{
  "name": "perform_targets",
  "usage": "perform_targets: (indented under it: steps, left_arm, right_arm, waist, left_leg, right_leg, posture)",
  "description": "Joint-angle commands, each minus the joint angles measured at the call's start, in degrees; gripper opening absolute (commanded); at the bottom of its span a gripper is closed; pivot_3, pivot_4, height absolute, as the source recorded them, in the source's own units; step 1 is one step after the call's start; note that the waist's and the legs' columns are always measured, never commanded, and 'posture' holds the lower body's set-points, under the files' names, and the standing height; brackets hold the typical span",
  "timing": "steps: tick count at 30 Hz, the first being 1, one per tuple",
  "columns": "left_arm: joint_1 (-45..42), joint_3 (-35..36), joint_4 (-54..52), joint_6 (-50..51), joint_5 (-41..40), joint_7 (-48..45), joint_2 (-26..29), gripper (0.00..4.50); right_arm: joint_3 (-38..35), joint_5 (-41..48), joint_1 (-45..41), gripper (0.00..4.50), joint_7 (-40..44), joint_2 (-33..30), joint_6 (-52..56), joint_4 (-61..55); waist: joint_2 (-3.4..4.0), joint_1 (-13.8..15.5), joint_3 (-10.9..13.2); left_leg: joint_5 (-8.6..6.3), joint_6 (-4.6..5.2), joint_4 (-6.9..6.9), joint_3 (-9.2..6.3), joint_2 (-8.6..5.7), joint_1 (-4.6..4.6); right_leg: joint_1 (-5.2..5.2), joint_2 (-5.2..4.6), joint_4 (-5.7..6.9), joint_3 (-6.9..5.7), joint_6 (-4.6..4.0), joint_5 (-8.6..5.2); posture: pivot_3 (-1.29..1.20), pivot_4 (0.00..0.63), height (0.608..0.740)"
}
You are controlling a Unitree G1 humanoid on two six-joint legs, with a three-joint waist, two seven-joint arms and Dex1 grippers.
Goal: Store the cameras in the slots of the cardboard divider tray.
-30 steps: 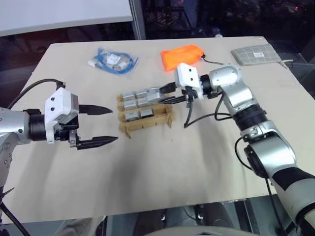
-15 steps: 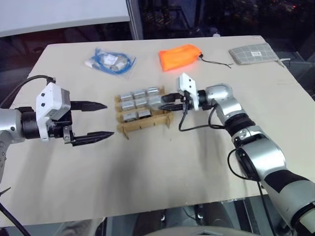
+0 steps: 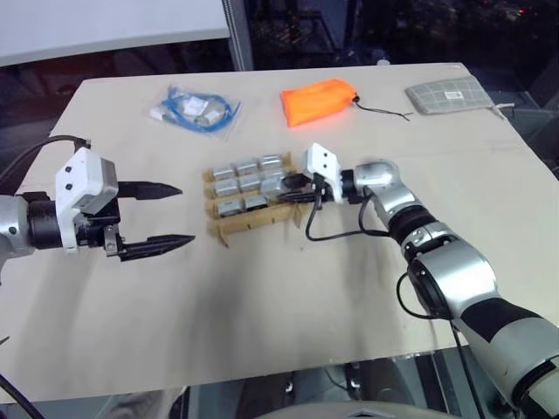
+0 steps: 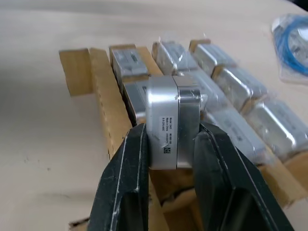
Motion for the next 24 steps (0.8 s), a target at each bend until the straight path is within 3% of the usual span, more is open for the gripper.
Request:
perform_targets:
  steps: [1, 2, 7, 16, 24]
  left_arm:
    - [0.38, 2.56, -1.15, 0.2, -0.54, -0.09, 1.02, 4.35]
    - [0.45, 2.64, -1.23, 0.3, -0.58, -0.09, 0.99, 4.35]
    - [0.68, 2.7, -1.79, 0.68, -0.83, 0.09, 0.85, 4.35]
    - [0.19, 1.63, -1.63, 0.37, -0.77, 0.28, 0.26, 4.35]
    - [-0.41, 0.99, -1.54, 0.25, -0.98, 0.33, 0.11, 4.35]
  right_arm:
    - [-1.09, -0.69, -2.19, 1.8, -0.21, 0.37, -1.36, -0.41]
    - [-1.21, -0.83, -2.22, 2.04, -0.43, 0.42, -1.41, -0.32]
    - [-2.44, -0.74, -2.26, 4.39, -1.31, 0.46, -1.84, -0.28]
    - [-3.95, -0.8, -2.6, 4.45, -1.32, -1.34, -2.44, -0.71]
    - [1.51, -7.89, -2.23, 4.45, -2.78, -2.93, -14.49, -2.26]
  waist:
    - [0.0, -0.01, 0.0]
    - [0.0, -0.01, 0.0]
    - [0.0, 0.02, 0.0]
    - [0.0, 0.02, 0.0]
    - [0.0, -0.02, 0.0]
  left_leg:
    - [0.0, 0.0, 0.0, 0.0, 0.0, 0.0]
    - [0.0, 0.0, 0.0, 0.0, 0.0, 0.0]
    - [0.0, 0.0, 0.0, 0.0, 0.0, 0.0]
    - [0.0, 0.0, 0.0, -0.01, 0.0, 0.0]
    - [0.0, 0.0, 0.0, -0.01, 0.0, 0.01]
  right_leg:
    - [0.0, 0.0, 0.0, 0.0, 0.0, 0.0]
    - [0.0, 0.0, 0.0, 0.0, 0.0, 0.0]
    - [0.0, -0.01, 0.0, 0.0, 0.0, 0.0]
    - [0.0, -0.01, 0.0, 0.0, 0.0, 0.0]
    - [0.0, -0.01, 0.0, 0.01, 0.0, 0.0]
  posture:
    - [0.0, 0.15, 0.74]
    - [0.0, 0.15, 0.74]
    - [0.0, 0.15, 0.74]
    - [0.0, 0.15, 0.74]
    - [0.0, 0.15, 0.74]
